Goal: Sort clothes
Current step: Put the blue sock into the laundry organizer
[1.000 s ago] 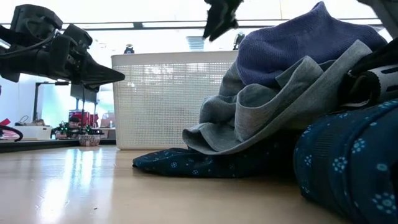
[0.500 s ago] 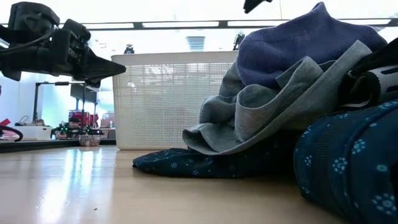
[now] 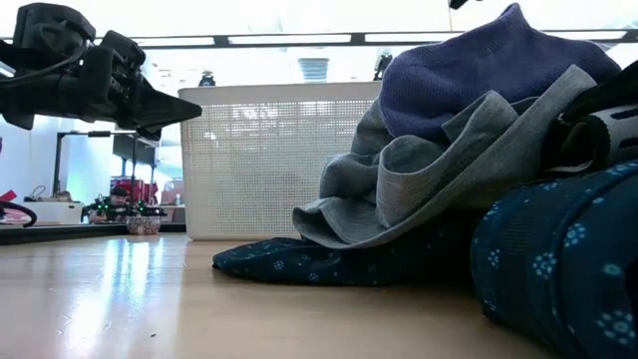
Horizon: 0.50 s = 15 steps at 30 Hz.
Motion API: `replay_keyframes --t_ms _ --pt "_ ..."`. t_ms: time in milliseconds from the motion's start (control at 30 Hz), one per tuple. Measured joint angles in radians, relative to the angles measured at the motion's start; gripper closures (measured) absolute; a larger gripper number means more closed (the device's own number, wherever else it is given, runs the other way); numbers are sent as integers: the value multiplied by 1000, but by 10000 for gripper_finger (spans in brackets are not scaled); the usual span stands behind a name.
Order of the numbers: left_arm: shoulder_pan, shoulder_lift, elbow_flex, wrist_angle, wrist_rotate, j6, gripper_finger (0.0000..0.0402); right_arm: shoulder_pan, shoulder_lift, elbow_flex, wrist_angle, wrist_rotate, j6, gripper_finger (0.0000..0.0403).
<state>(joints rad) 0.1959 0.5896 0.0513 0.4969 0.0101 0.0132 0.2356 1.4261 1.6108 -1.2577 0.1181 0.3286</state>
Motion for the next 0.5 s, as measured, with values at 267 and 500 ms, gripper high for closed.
replay_keyframes --t_ms 267,500 --pt "0 0 0 5 0 0 400 183 45 -185 233 -24 26 216" --pt "0 0 0 6 0 0 400 194 171 -202 301 -82 81 169"
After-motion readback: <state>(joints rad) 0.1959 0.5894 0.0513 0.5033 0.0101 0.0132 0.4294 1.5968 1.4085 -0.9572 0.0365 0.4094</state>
